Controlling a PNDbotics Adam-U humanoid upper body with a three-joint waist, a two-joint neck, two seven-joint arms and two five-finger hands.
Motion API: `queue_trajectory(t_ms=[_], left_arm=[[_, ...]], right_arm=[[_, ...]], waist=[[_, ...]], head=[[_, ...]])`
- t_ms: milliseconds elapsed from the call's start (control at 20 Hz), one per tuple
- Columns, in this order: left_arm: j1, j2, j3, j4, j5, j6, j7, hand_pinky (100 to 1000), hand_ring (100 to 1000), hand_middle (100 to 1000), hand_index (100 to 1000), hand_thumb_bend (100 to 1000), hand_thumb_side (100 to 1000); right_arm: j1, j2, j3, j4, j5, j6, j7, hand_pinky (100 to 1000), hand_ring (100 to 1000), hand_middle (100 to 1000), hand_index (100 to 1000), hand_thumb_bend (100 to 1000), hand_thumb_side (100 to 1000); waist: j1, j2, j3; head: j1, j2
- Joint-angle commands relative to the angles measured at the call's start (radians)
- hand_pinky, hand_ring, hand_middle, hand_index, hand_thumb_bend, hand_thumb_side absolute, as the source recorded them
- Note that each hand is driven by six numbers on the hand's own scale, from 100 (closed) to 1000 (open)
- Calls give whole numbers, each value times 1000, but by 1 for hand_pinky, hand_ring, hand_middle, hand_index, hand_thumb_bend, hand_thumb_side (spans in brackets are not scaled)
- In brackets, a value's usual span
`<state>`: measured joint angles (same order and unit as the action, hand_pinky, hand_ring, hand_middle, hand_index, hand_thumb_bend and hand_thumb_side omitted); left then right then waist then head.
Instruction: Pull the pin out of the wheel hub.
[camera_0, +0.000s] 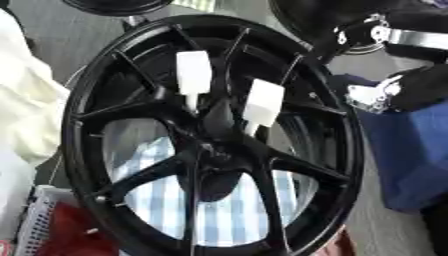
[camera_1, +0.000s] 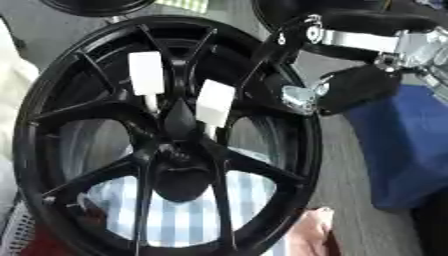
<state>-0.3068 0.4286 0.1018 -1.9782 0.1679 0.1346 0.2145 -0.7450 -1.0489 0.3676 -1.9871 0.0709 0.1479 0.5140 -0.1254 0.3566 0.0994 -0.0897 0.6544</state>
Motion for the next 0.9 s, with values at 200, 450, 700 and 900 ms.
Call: queue_trajectory(t_ms=[200, 450, 700, 900], left_arm=[[-3, 13, 1, -22, 1, 2, -3, 607, 814, 601, 729, 114, 833], [5, 14, 4, -22, 2, 5, 1, 608, 814, 600, 729, 116, 831], [8, 16, 7, -22, 2, 6, 5, 608, 814, 600, 729, 117, 830], [9, 15, 9, -22, 3, 6, 10, 608, 814, 600, 728, 118, 830]], right_arm=[[-53, 6, 25, -13, 67, 73, -26, 852, 825, 835, 874, 100, 693], [-88, 33, 61, -13, 108, 145, -12, 851, 835, 840, 877, 100, 738], [-107, 50, 70, -13, 91, 159, 7, 855, 833, 834, 876, 100, 731], [-114, 57, 67, -13, 76, 165, 18, 854, 836, 837, 878, 100, 767]], waist=[[4, -34, -7], [2, -49, -15], [1, -55, -18], [-2, -54, -18]], head=[[-2, 10], [2, 24], [7, 37], [10, 39]])
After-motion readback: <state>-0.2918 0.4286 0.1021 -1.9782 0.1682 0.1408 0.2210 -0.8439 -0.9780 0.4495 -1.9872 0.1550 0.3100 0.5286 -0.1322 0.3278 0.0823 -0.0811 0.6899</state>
